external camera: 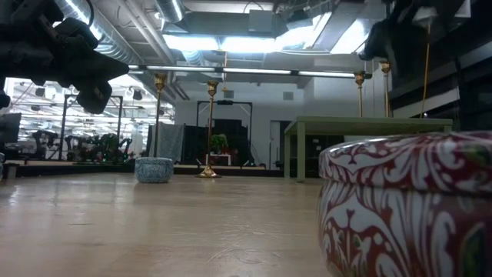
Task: Pick & Place candle stick holders
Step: Put the gold pink scented candle on the shelf
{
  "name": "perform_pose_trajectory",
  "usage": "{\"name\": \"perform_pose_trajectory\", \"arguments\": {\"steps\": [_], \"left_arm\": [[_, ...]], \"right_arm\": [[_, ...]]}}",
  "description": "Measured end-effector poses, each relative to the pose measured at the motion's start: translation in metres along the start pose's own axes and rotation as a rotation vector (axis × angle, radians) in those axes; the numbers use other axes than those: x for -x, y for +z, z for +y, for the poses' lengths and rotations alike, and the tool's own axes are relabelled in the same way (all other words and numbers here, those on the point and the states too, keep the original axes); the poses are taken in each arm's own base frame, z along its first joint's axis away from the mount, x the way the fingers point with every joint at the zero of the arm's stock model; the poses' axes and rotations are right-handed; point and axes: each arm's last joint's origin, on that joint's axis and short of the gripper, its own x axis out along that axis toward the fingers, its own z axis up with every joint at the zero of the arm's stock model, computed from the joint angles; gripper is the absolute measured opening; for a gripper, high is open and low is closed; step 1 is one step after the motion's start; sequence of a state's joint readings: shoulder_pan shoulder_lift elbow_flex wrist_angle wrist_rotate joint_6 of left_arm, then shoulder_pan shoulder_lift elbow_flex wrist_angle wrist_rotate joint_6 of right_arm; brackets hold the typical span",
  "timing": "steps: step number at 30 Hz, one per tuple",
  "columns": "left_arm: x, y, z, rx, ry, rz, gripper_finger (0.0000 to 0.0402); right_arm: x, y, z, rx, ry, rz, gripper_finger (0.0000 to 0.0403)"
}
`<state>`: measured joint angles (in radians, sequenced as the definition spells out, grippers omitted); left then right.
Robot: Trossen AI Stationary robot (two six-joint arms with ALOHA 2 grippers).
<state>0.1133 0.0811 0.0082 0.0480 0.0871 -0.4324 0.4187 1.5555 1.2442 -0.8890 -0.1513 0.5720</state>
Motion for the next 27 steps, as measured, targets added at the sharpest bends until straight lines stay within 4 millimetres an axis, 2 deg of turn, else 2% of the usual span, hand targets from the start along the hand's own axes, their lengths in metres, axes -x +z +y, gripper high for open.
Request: {"name": "perform_pose_trajectory", "arguments": {"steps": [6,12,19,27], "left_arm": [[0.000,0.000,0.000,0.000,0.000,-0.001,0.0006],[0.000,0.000,0.000,0.000,0.000,0.000,0.0006],[0.000,0.000,0.000,0.000,0.000,0.000,0.0006],[0.000,0.000,0.000,0.000,0.000,0.000,0.0006]], "right_arm": [[-0.026,-0.003,0.030,0.007,0.002,0.070,0.0386],[-0.046,-0.013,0.048,-0.072,0.025,0.144,0.0389],[-0.065,-0.029,0.070,-0.016,0.029,0.168,0.0389],[-0.083,-0.036,0.077,0.024,-0.076,0.100,0.0389]]}}
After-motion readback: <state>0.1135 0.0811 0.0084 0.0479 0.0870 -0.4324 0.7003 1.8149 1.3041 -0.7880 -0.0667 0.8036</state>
